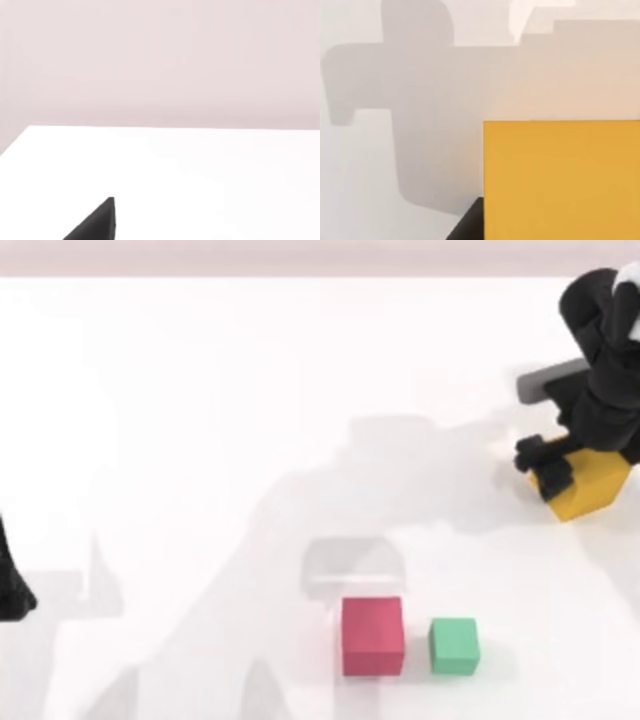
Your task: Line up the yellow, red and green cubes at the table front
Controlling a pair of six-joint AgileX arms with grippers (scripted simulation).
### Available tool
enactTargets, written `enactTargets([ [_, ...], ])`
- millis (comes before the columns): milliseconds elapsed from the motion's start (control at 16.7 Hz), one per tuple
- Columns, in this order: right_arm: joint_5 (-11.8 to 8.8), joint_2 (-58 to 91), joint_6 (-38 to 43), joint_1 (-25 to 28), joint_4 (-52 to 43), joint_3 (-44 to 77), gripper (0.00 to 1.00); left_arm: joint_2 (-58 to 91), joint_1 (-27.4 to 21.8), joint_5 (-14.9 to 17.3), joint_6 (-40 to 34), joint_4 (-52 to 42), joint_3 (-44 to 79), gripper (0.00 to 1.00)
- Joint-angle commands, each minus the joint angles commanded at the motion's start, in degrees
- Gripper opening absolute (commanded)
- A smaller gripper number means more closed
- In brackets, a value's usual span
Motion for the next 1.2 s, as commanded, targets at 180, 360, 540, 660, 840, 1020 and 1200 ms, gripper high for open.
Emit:
enactTargets([
  [180, 0.0, 0.0, 0.0, 0.0, 0.0, 0.0, 0.0, 0.0, 0.0, 0.0, 0.0, 0.0, 0.0, 1.0],
  [360, -0.11, -0.66, 0.13, -0.15, -0.24, 0.11, 0.0, 0.0, 0.0, 0.0, 0.0, 0.0, 0.0, 1.0],
  [540, -0.14, -1.25, 0.0, 0.04, -2.61, 2.02, 0.0, 0.0, 0.0, 0.0, 0.0, 0.0, 0.0, 1.0],
  [660, -0.18, -2.41, 0.07, 0.07, -6.5, 4.57, 0.0, 0.0, 0.0, 0.0, 0.0, 0.0, 0.0, 1.0],
  [840, -0.16, -4.21, 0.02, 0.27, -12.5, 8.35, 0.0, 0.0, 0.0, 0.0, 0.0, 0.0, 0.0, 1.0],
  [1020, -0.15, -5.03, 0.0, 0.34, -14.03, 9.53, 0.0, 0.0, 0.0, 0.0, 0.0, 0.0, 0.0, 1.0],
  [1200, -0.16, -4.78, 0.19, 0.12, -13.92, 9.46, 0.0, 0.0, 0.0, 0.0, 0.0, 0.0, 0.0, 1.0],
])
